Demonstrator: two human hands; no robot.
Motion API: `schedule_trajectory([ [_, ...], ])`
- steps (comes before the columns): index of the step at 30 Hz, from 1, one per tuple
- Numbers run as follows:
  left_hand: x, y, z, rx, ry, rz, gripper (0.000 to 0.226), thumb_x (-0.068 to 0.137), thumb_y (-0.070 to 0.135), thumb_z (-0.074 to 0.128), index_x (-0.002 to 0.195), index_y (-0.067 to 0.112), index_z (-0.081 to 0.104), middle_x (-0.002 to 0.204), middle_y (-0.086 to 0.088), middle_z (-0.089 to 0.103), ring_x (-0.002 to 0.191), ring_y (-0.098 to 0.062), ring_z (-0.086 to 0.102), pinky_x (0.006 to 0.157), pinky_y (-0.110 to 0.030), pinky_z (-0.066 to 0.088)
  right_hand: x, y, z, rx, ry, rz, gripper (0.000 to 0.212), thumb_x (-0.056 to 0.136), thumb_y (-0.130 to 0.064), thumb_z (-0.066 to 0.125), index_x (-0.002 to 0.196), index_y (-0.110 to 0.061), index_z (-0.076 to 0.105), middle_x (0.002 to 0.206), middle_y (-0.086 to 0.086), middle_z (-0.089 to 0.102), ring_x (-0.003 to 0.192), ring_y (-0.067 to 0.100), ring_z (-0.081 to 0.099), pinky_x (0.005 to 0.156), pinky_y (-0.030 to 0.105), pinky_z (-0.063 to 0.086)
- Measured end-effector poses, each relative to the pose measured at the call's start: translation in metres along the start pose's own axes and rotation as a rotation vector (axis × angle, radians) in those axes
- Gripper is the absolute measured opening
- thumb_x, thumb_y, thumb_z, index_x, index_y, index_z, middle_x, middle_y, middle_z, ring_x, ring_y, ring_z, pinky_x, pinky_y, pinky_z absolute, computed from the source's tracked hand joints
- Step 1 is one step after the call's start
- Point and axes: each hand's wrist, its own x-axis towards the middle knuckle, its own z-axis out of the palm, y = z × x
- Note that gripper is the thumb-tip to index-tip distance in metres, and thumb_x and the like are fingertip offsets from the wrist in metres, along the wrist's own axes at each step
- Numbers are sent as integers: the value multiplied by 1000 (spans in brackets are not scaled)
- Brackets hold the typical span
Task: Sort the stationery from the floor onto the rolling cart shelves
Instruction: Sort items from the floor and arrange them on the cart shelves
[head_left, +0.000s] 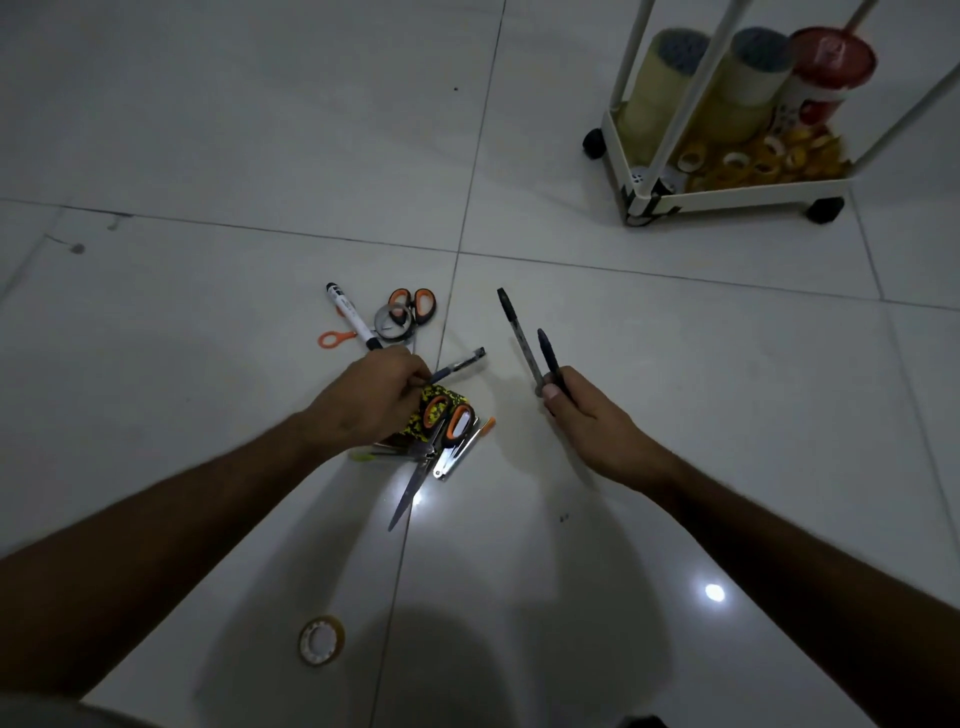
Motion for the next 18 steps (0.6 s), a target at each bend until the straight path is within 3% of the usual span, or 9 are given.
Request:
schedule_trajectory([
  [2,0,0,-2,-78,57,-57,17,91,13,63,104,10,74,89,-5,72,78,-17,66,74,-34,56,2,-1,1,107,-3,18,24,107,-38,39,99,-24,58,86,-13,61,71,1,52,73,25,42],
  [5,-1,8,-8,-294,99,-187,14,93,10,62,103,14,71,87,-2,71,80,-13,67,71,-25,55,3,-9,0,284,-16,54,27,108,-30,40,104,-11,59,85,1,62,70,15,49,65,34,42],
  [10,6,27,-21,-880,17,-338,17,96,9,65,108,18,71,96,-3,76,89,-14,71,76,-26,56,4,-24,-4,570,-72,79,21,108,-15,40,119,-3,54,81,3,57,64,15,43,59,29,38],
  [13,13,44,-30,-1078,-24,-313,22,95,4,65,115,11,70,98,-6,75,87,-17,71,72,-26,56,2,-38,-12,677,-81,81,19,107,-9,41,117,-5,56,82,4,56,62,15,45,59,29,38],
  [18,39,94,-63,-1127,-37,-203,22,91,-1,69,112,-1,68,94,-13,74,81,-24,71,72,-31,59,0,-75,-42,800,-2,106,19,101,0,37,108,-7,53,78,6,51,58,16,42,56,31,33],
])
